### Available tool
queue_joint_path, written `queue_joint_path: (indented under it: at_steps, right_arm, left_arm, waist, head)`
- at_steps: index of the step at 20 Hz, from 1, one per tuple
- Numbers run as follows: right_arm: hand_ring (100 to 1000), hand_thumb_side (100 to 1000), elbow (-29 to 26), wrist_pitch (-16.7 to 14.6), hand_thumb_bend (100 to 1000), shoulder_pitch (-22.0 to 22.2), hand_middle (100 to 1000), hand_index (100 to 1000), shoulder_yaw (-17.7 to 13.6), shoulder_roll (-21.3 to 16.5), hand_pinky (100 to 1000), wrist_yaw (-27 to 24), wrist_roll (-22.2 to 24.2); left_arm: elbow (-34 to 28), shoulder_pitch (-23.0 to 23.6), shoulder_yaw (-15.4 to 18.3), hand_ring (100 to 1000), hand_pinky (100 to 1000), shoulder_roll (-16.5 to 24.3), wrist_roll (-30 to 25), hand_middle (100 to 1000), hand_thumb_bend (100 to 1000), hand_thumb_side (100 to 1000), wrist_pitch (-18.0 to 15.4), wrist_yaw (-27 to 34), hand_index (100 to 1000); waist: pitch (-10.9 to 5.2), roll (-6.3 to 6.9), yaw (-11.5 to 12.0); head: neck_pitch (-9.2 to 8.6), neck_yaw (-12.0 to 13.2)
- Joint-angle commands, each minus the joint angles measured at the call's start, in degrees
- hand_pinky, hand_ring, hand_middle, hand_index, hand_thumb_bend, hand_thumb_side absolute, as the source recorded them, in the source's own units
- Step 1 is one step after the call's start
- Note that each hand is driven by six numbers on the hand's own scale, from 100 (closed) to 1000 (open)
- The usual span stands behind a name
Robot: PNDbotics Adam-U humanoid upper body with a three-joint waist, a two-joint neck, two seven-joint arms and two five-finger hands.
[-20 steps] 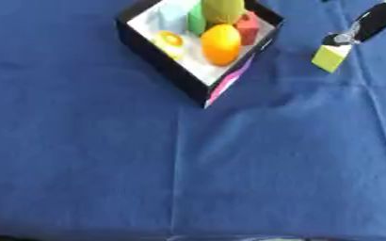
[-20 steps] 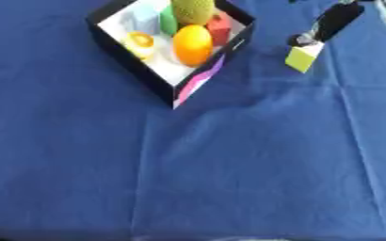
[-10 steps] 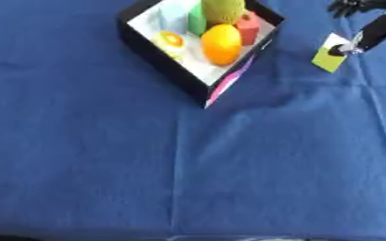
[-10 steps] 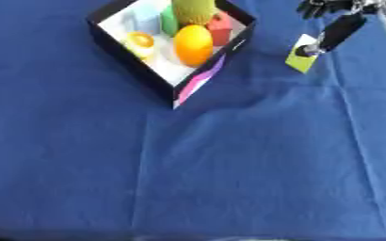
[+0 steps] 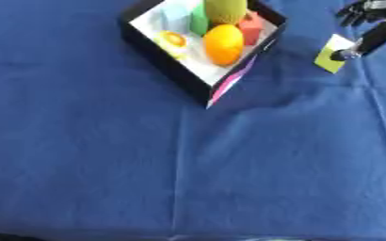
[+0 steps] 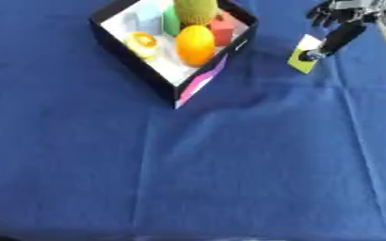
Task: Pick up objects on the table and place them in the box.
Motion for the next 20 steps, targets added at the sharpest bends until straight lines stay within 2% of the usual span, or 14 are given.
queue_joint_path:
  at_steps: [1,8,20]
  right_arm:
    - [942,345,0.99,0.87,479,-0.97,884,993,-1.01,-0.74,999,0.23,-0.73]
    - [951,357,2.78,2.18,488,-1.04,893,994,-1.79,-0.33,1000,1.16,-3.26]
    - [950,369,5.63,3.5,488,-1.25,895,989,-3.22,-0.2,1000,2.92,-6.0]
  left_arm:
    - [-0.95,-0.63,0.46,744,668,1.17,0.0,696,100,577,0.11,-0.34,764]
    - [-1.12,-0.75,0.48,744,667,1.05,0.0,696,100,578,0.16,-0.35,763]
    - [-1.45,-1.16,0.54,743,666,0.98,0.02,695,100,580,0.26,-0.32,761]
  waist:
    - [-3.5,-0.5,0.11]
    - [-3.02,-0.41,0.41]
    - [-1.32,-0.1,0.9]
  head:
    - [-0.53,-0.04]
    - [-0.9,-0.23]
    - [-1.98,-0.65]
